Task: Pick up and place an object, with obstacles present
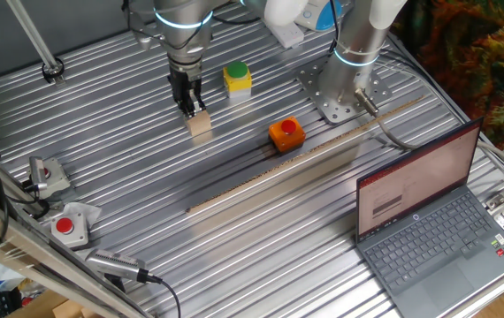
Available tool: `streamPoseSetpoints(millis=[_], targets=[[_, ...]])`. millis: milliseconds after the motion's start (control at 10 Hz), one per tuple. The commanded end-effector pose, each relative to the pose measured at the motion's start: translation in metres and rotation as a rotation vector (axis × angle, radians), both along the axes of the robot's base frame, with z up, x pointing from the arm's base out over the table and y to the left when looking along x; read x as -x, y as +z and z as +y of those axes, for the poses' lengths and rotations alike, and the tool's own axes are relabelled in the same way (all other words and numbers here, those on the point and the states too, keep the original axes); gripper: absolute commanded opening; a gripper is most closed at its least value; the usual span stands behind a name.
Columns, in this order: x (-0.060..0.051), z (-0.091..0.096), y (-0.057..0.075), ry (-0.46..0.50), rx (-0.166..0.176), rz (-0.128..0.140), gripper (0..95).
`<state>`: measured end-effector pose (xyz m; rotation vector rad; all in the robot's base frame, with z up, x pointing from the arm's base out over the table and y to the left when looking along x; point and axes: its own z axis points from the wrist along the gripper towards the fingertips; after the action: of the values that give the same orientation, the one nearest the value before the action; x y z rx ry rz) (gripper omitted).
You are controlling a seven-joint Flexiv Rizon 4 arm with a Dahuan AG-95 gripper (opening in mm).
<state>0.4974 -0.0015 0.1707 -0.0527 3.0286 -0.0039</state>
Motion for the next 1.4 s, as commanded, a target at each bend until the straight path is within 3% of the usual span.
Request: streamPoseSetpoints(millis=[100,600,1400], targets=[[-0.001,-0.001,0.0,0.0,-0.004,0.002,0.0],[0.012,-0.014,-0.001,0.0,-0.02,0.002,0.0],[0.028,-0.031,-0.02,-0.008,-0.027,0.008,0.0]])
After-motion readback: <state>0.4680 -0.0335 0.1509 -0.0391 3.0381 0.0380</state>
